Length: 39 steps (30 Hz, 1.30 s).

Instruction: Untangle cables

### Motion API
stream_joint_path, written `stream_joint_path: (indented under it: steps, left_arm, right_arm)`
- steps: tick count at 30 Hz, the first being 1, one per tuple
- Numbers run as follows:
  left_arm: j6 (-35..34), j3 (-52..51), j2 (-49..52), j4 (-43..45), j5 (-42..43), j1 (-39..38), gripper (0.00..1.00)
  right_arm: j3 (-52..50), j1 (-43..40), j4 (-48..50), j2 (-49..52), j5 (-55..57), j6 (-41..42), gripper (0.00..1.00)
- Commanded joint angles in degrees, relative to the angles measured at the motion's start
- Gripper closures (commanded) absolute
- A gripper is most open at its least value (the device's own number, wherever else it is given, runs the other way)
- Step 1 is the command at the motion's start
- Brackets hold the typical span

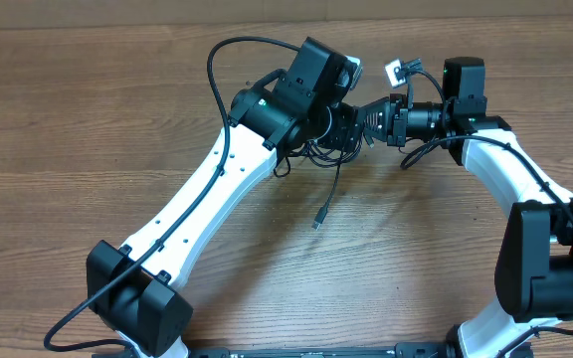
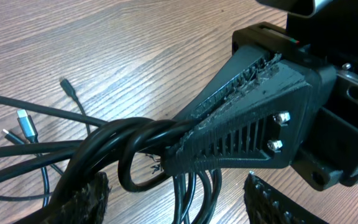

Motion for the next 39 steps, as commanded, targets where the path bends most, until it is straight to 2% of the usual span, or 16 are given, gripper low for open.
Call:
stream_joint_path:
  steps: [1,5,8,10,15,23,29,36,37,38,39]
  left_arm:
    - [-0.37,-0.94,0.90,1.36,-1.20,0.24,0.32]
    - [-0.37,-2.05,0.90,2.73,-0.26,0.22,0.39]
    - [-0.35,-2.14,0.90,3.69,0.31,0.24,0.56]
    - [-0.35,-2.14,0.90,4.02,0.31,0.24,0.62]
    - [-0.35,-2.14,0.90,4.07,0.31,0.24,0.70]
    - [-0.33,-2.14,0.90,4.63,0.24,0.24,0.96]
    - [-0.09,-2.14,0.90,4.87,0.07,0.24,0.96]
    - [3.41,-2.12,0.85,4.66,0.28,0.31,0.96]
    - [3.65,-2.12,0.85,4.44,0.31,0.33,0.96]
    - [4.15,-2.12,0.63,3.82,0.28,0.44,0.96]
    - [4.98,-2.12,0.48,3.23,0.28,0.57,0.96]
  right_arm:
    - [1.62,0.26,0.31,-0.61,-4.63,-0.42,0.96]
    - [1.62,0.26,0.31,-0.61,-4.61,-0.42,0.96]
    - [1.64,0.26,0.33,-0.61,-4.61,-0.42,0.96]
    - [1.62,0.26,0.31,-0.61,-4.61,-0.42,0.96]
    - [1.62,0.26,0.31,-0.61,-4.61,-0.42,0.96]
    - [1.62,0.26,0.28,-0.61,-4.61,-0.42,0.96]
    - [1.62,0.26,0.28,-0.61,-4.59,-0.42,0.95]
    - [1.62,0.24,0.28,-0.61,-3.69,-0.39,0.69]
    - [1.62,0.24,0.26,-0.61,-3.02,-0.39,0.62]
    - [1.62,0.24,0.24,-0.61,-1.81,-0.42,0.48]
    - [1.62,0.24,0.24,-0.61,-0.85,-0.42,0.46]
